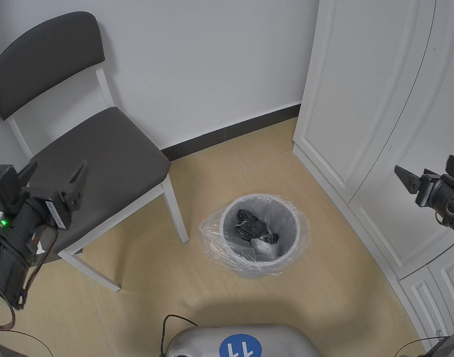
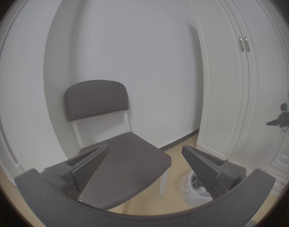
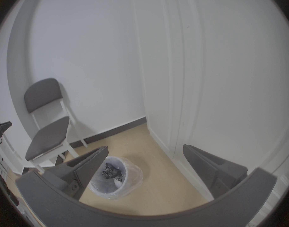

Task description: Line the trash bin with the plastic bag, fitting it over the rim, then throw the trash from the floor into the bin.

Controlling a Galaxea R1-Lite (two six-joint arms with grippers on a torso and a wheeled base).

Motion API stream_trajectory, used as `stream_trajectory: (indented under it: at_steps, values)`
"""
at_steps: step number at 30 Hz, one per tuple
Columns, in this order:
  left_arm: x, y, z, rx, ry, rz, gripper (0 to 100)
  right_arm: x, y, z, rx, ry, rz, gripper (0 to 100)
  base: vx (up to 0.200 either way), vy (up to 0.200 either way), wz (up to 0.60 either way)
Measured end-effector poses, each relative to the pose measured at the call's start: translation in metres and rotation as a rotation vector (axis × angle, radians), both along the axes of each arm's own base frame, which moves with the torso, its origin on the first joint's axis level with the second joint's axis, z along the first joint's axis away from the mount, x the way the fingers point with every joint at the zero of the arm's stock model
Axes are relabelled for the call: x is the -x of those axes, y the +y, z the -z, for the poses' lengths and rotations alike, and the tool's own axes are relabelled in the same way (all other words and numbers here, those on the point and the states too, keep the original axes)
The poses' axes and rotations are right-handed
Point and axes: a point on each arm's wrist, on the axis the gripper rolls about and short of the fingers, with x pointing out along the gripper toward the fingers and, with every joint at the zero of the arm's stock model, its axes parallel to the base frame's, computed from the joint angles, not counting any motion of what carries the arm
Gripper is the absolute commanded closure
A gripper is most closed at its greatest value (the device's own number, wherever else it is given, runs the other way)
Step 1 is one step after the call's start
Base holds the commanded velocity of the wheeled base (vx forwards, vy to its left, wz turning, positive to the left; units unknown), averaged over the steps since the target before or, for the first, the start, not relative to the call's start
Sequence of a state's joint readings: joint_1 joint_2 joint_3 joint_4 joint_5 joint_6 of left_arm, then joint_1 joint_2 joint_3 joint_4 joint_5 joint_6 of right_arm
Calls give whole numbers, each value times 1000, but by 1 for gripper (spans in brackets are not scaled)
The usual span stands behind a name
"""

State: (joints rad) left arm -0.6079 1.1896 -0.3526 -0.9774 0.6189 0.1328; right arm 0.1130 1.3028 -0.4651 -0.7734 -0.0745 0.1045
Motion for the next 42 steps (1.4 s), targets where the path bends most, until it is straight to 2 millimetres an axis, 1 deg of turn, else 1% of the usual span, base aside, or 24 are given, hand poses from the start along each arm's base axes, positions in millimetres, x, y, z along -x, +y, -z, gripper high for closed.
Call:
stream_trajectory:
  at_steps: [6, 7, 10, 13, 17, 21, 23, 26, 31, 36, 42]
  values:
    - [15, 20, -16, 71, -84, -56, 0, 58, -12, -11, -39, -135, 33, 0, 0, 0, 0]
    - [18, 24, -18, 79, -95, -67, 0, 71, -13, -12, -44, -159, 37, 0, 0, 0, 0]
    - [27, 33, -20, 96, -117, -94, 0, 99, -16, -10, -51, -203, 46, 0, 0, 0, 0]
    - [38, 42, -21, 108, -136, -124, 0, 127, -18, -4, -56, -223, 52, 0, 0, 0, 0]
    - [53, 54, -20, 118, -156, -159, 0, 161, -20, 10, -59, -226, 61, 0, 0, 0, 0]
    - [70, 65, -17, 123, -168, -194, 0, 189, -22, 26, -62, -243, 76, 0, 0, 0, 0]
    - [77, 69, -16, 125, -175, -208, 0, 200, -22, 34, -63, -259, 81, 0, 0, 0, 0]
    - [88, 74, -15, 134, -195, -226, 0, 212, -21, 45, -64, -292, 68, 0, 0, 0, 0]
    - [101, 80, -13, 152, -233, -242, 0, 224, -20, 62, -71, -341, 45, 0, 0, 0, 0]
    - [113, 85, -9, 166, -271, -269, 0, 226, -21, 77, -76, -350, 39, 0, 0, 0, 0]
    - [127, 91, -1, 159, -280, -324, 0, 227, -21, 81, -73, -364, 37, 0, 0, 0, 0]
